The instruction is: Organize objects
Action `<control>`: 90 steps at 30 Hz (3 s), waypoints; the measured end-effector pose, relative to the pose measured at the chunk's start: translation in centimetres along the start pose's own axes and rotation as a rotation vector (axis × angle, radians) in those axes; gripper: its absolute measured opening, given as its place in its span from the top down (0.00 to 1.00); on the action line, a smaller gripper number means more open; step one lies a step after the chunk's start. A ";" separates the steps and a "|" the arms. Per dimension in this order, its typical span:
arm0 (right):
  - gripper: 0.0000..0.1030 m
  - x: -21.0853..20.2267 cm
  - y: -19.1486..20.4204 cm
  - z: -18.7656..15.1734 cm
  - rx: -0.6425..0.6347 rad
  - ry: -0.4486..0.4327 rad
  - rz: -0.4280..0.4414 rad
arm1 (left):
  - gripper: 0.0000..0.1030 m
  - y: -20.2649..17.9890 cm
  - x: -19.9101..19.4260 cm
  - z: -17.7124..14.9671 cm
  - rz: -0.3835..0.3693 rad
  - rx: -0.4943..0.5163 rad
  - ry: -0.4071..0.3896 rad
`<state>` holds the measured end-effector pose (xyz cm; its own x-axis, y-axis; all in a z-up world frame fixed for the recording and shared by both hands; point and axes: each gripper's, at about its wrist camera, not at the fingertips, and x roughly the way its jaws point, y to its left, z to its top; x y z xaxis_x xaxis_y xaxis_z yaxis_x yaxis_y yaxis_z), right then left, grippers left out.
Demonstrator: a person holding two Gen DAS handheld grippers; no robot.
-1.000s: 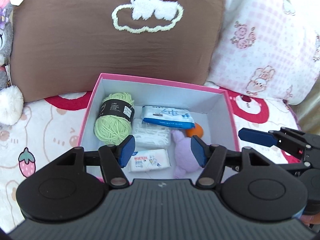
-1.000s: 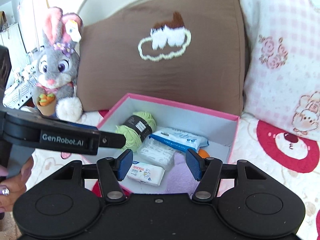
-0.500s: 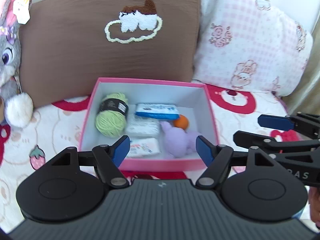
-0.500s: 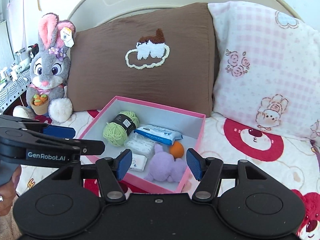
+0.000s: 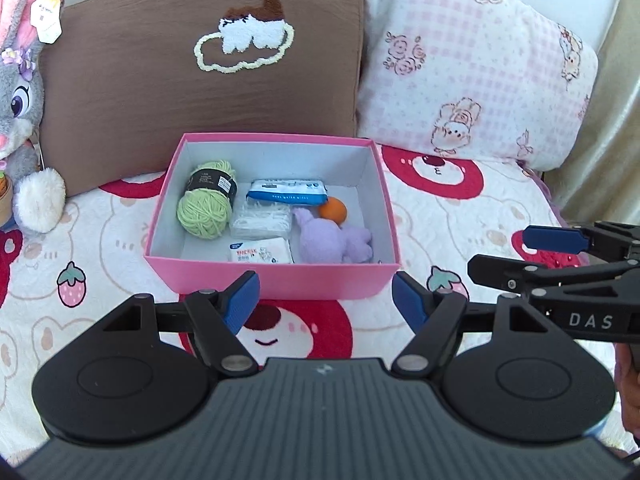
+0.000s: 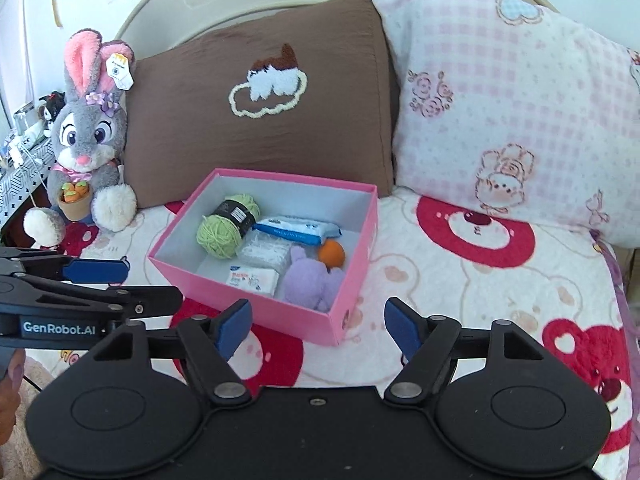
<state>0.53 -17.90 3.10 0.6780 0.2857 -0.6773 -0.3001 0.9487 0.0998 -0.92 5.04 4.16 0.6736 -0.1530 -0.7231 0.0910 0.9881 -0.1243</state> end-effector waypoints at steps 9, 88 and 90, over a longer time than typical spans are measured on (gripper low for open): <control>0.19 0.5 -0.4 -2.7 0.004 0.037 -0.067 | 0.29 0.1 0.9 -2.4 -0.030 -0.030 0.051; 0.07 0.3 -2.8 -5.4 0.176 0.121 -0.204 | 0.00 -0.5 3.8 -3.1 0.083 0.001 0.202; 0.07 0.2 -2.9 -5.5 0.186 0.116 -0.197 | 0.00 -0.3 3.7 -3.1 0.069 -0.012 0.203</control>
<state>-2.16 -21.34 -1.29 0.6264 0.0860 -0.7748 -0.0345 0.9960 0.0826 -0.74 4.08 -0.54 0.5160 -0.0864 -0.8522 0.0402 0.9962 -0.0767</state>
